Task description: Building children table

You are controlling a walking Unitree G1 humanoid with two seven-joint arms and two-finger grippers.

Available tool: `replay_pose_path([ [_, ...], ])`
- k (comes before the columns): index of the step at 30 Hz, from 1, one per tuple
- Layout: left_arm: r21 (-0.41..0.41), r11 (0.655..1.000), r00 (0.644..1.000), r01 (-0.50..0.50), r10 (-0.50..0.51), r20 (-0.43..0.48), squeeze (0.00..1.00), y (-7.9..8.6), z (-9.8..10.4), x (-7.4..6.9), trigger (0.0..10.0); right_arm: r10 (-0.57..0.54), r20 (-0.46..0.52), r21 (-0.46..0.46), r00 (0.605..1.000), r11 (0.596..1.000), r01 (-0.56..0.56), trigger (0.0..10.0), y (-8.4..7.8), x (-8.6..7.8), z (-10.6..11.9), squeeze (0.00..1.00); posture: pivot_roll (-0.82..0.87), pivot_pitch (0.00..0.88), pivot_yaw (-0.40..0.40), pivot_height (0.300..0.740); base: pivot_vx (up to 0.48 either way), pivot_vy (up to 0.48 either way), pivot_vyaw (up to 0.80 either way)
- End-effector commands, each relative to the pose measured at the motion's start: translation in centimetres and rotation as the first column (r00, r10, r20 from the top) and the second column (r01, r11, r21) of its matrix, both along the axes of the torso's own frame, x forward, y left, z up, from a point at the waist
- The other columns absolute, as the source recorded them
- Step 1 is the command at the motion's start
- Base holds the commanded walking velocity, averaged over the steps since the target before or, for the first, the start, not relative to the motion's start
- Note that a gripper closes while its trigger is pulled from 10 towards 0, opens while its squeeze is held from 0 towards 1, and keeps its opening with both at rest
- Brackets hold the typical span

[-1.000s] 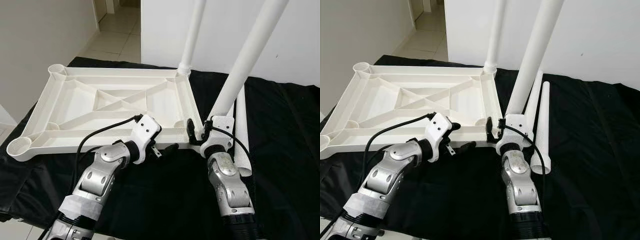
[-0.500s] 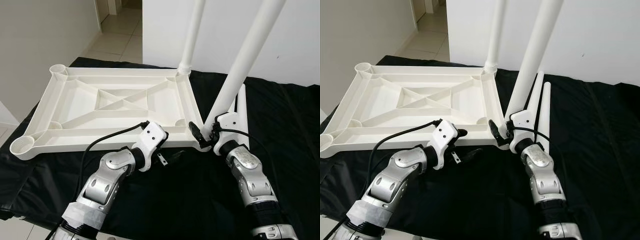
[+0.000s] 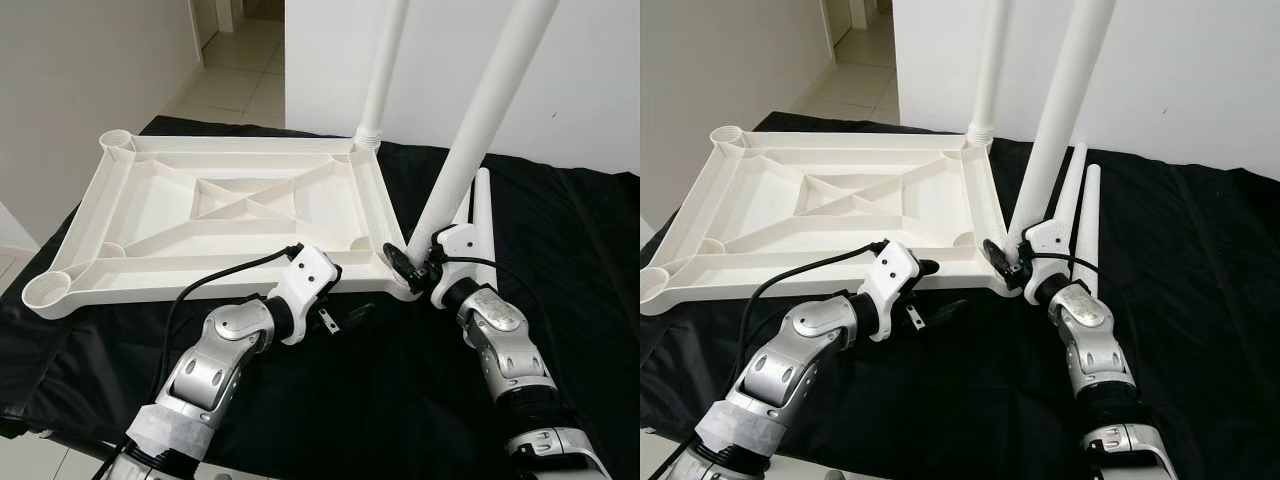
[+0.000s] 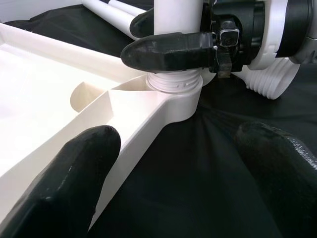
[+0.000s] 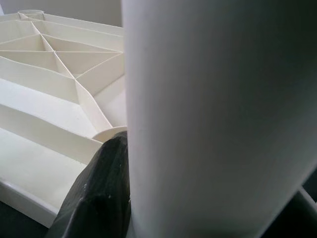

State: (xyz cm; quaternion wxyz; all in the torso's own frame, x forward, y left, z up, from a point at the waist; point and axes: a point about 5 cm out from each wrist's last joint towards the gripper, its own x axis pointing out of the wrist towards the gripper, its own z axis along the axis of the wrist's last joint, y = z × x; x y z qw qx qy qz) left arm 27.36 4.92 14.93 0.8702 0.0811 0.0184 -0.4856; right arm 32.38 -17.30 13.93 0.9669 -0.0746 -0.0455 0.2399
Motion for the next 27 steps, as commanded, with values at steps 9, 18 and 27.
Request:
replay_pose_path([
  [9,-0.009,1.000,0.999,-0.008,0.009,0.033,0.00,-0.4,0.7,0.3,10.0,-0.074,-0.028,0.092,0.997,0.993,0.077,10.0,0.5,-0.2,-0.9,0.00,-0.02,0.024,-0.024,0.740,0.000,0.000,0.00],
  [18,-0.005,1.000,0.999,-0.022,0.022,0.043,0.00,-0.1,0.8,0.7,10.0,-0.236,-0.062,0.156,0.970,0.957,0.243,10.0,2.2,-1.1,-1.0,0.00,-0.03,0.018,-0.029,0.740,0.000,0.000,0.00],
  [27,0.000,0.999,0.998,-0.040,0.040,0.049,0.00,0.4,0.9,1.1,10.0,-0.510,-0.152,0.137,0.846,0.837,0.529,10.0,3.1,-2.4,-2.0,0.00,-0.03,0.014,-0.038,0.740,0.000,0.000,0.00],
])
